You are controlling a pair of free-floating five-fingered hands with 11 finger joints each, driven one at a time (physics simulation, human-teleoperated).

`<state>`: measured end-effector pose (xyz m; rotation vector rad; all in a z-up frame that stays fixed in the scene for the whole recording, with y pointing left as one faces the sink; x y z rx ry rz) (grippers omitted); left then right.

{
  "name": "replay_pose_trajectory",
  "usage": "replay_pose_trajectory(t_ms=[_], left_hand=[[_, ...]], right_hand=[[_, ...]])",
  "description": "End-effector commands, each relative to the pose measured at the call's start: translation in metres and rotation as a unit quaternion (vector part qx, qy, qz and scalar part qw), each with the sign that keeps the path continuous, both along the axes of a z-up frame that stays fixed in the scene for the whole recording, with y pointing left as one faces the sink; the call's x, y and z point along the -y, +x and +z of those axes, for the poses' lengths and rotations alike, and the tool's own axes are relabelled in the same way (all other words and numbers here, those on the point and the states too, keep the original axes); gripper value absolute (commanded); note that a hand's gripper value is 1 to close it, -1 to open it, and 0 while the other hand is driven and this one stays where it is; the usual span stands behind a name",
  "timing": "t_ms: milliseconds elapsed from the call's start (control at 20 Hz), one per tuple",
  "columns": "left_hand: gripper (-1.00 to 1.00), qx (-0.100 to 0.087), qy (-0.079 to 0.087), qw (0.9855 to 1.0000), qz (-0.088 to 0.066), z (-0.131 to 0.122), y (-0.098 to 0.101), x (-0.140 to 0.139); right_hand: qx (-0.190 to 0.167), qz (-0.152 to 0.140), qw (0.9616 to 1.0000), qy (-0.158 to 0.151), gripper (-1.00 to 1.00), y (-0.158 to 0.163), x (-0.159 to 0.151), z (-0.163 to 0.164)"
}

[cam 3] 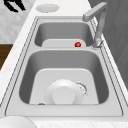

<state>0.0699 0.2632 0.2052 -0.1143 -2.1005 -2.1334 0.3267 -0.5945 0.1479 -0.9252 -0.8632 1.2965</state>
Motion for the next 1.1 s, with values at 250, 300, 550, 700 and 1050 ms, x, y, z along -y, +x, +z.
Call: replay_pose_trajectory(t_ms=[250, 300, 550, 700, 1050], left_hand=[[0.00, 0.000, 0.000, 1.0000, 0.000, 0.000, 0.000, 0.000], [0.00, 0.000, 0.000, 1.0000, 0.000, 0.000, 0.000, 0.000], [0.00, 0.000, 0.000, 1.0000, 0.000, 0.000, 0.000, 0.000], [0.00, 0.000, 0.000, 1.0000, 0.000, 0.000, 0.000, 0.000], [0.00, 0.000, 0.000, 1.0000, 0.000, 0.000, 0.000, 0.000]], right_hand=[[0.023, -0.006, 0.9990, -0.039, 1.00, -0.001, -0.054, 0.041], [0.024, -0.007, 0.9989, -0.040, 1.00, -0.001, -0.061, 0.044], [0.016, -0.008, 0.9989, -0.044, 1.00, -0.001, -0.098, 0.050], [0.017, -0.008, 0.9989, -0.044, 1.00, -0.001, -0.122, 0.054], [0.017, -0.008, 0.9987, -0.047, 1.00, -0.001, -0.179, 0.056]])
